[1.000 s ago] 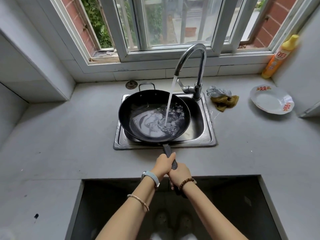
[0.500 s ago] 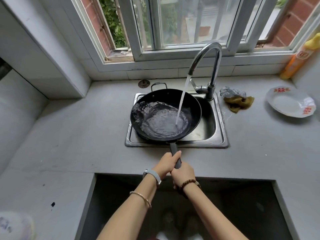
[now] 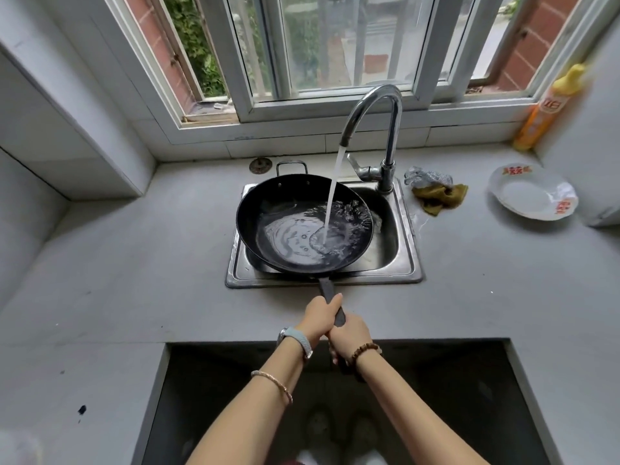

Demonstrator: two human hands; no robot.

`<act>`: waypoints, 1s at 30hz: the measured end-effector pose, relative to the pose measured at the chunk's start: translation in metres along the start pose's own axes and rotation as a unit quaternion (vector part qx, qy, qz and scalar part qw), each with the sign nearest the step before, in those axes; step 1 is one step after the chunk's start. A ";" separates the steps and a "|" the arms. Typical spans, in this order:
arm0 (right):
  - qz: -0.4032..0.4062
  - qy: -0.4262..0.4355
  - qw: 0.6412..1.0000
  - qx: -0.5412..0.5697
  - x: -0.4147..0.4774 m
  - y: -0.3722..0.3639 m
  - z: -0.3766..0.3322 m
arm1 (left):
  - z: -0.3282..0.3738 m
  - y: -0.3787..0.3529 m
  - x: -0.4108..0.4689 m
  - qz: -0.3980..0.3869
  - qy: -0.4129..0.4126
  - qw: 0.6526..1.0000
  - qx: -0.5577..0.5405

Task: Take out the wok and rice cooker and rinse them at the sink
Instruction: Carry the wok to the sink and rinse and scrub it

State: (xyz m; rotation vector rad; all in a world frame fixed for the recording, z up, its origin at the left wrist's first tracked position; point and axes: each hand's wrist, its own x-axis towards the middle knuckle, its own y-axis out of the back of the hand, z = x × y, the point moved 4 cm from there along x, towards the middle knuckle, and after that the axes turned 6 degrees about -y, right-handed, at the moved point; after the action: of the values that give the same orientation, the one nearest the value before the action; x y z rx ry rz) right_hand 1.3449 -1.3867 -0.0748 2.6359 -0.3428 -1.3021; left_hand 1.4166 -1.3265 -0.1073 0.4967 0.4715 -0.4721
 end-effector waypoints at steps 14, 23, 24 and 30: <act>0.038 0.021 0.999 -0.032 -0.003 -0.021 -0.011 | -0.011 0.020 -0.003 -0.033 -0.008 0.994 -0.100; -0.035 0.008 0.999 -0.002 0.002 0.007 0.003 | 0.009 -0.004 -0.002 0.018 -0.001 0.996 0.085; -0.037 0.010 0.999 -0.001 0.002 0.008 0.003 | 0.010 -0.005 -0.002 0.018 -0.003 0.996 0.091; -0.017 0.008 1.000 0.006 0.002 0.001 0.001 | 0.004 -0.001 -0.003 0.004 0.001 1.000 0.024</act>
State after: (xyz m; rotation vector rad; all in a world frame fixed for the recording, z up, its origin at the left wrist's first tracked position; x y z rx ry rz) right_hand 1.3452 -1.3887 -0.0771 2.6714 -0.3060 -1.2924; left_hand 1.4152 -1.3285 -0.1028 0.5440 0.4603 -0.4759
